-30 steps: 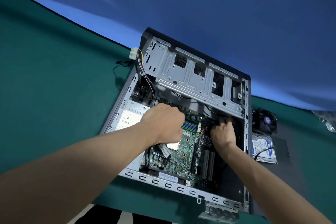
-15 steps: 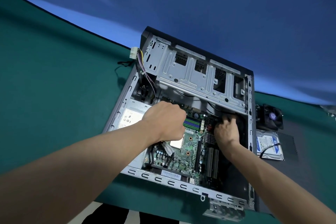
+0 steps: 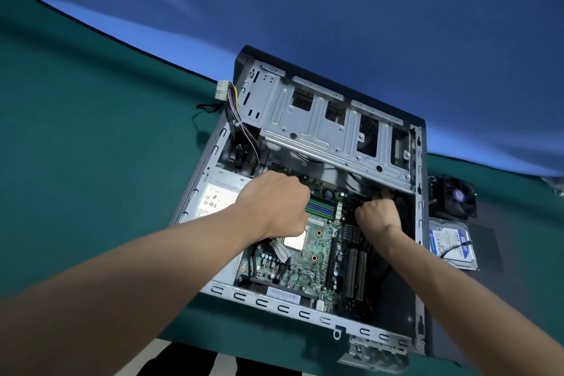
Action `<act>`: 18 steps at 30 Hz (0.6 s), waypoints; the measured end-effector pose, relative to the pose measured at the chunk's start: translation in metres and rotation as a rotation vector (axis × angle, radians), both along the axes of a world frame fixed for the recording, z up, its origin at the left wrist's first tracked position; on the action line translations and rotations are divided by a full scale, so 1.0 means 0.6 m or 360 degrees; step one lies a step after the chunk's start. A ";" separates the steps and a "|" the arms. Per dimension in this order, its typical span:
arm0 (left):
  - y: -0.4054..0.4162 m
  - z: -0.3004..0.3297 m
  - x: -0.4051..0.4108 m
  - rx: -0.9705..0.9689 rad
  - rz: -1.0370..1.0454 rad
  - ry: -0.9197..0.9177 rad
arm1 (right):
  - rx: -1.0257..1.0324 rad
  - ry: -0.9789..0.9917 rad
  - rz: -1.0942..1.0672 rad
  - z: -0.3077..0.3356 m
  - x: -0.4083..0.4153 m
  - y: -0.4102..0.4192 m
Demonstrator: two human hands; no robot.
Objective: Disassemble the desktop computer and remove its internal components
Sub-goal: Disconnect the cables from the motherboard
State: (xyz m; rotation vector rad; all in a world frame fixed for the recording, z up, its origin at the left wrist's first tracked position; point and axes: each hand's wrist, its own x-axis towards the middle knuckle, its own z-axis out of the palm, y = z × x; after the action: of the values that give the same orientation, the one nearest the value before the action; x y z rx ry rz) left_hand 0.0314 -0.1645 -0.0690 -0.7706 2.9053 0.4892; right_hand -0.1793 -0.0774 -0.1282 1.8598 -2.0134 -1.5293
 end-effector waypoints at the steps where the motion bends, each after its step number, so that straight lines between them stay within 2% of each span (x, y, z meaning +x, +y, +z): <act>1: -0.001 -0.001 -0.001 -0.0010 -0.0001 0.0002 | -0.0017 -0.0030 -0.0023 0.000 -0.003 -0.001; 4: 0.000 -0.002 -0.001 -0.0013 -0.0001 0.0012 | -0.0001 -0.0122 -0.0055 0.003 -0.016 -0.008; 9: 0.000 -0.004 -0.001 -0.0023 0.0014 0.0028 | 0.0029 -0.0123 0.0102 0.003 -0.028 -0.010; 18: 0.000 -0.002 -0.002 -0.0006 0.0040 0.0016 | 0.0012 -0.0243 0.0009 -0.012 -0.033 -0.009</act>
State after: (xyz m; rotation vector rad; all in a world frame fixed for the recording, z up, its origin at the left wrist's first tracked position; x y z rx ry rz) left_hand 0.0302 -0.1647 -0.0704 -0.8080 2.9101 0.4916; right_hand -0.1990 -0.0829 -0.1351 2.0416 -2.0626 -1.4364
